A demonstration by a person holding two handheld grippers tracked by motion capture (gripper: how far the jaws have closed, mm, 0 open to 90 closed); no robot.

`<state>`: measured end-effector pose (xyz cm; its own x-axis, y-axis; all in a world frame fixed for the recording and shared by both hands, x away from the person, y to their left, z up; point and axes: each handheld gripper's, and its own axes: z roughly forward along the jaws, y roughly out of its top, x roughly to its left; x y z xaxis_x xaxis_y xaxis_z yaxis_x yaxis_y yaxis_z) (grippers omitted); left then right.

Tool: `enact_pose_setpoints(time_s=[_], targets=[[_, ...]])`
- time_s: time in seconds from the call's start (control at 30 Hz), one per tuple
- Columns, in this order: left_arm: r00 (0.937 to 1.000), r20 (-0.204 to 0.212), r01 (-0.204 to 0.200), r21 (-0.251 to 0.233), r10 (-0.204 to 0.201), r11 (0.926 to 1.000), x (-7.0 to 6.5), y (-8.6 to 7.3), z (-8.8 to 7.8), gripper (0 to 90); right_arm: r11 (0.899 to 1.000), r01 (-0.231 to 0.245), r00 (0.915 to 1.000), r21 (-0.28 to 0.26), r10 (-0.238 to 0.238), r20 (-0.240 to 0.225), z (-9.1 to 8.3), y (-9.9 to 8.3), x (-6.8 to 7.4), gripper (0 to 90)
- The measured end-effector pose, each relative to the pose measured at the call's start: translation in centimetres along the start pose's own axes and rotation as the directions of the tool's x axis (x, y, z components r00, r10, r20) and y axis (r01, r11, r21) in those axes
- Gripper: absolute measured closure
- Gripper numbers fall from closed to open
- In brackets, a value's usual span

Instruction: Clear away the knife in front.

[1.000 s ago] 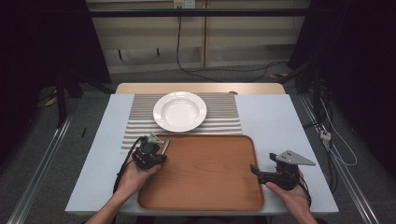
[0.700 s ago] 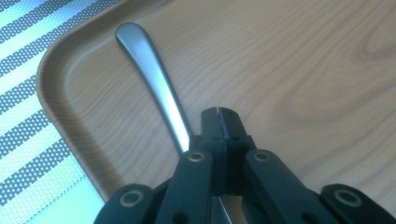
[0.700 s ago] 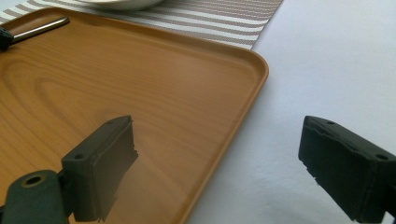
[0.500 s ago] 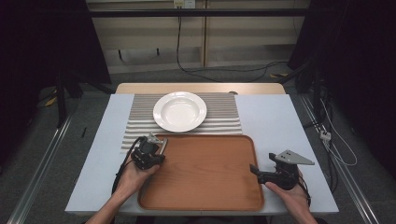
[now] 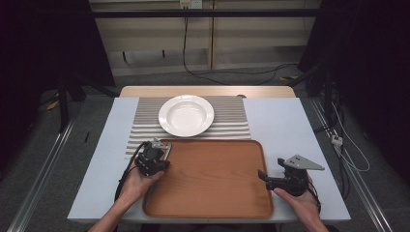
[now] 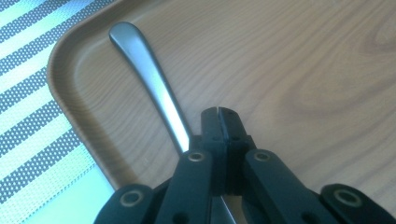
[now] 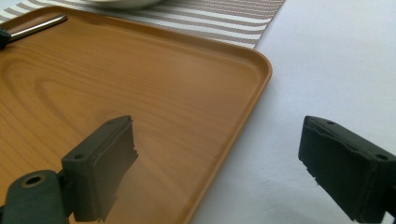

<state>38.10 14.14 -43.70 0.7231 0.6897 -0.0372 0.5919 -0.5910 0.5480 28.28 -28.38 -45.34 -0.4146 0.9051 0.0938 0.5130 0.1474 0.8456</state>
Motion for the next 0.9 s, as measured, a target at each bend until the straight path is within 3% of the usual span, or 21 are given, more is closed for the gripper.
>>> enact_pose_setpoints(time_s=[0.3, 0.9], targets=[[0.9997, -0.006, 0.023, -0.003, -0.023, 0.9997, 0.6, -0.5, -0.3, 90.0, 1.000, -0.005, 1.0000, -0.002, 0.005, 0.002, -0.1, 0.0, -0.1, 10.7], [0.9996, 0.003, 0.029, -0.012, -0.029, 0.9995, 0.9, -1.1, -0.7, 90.0, 1.000, -0.001, 1.0000, -0.002, 0.001, 0.001, -0.1, 0.0, -0.1, 10.7]])
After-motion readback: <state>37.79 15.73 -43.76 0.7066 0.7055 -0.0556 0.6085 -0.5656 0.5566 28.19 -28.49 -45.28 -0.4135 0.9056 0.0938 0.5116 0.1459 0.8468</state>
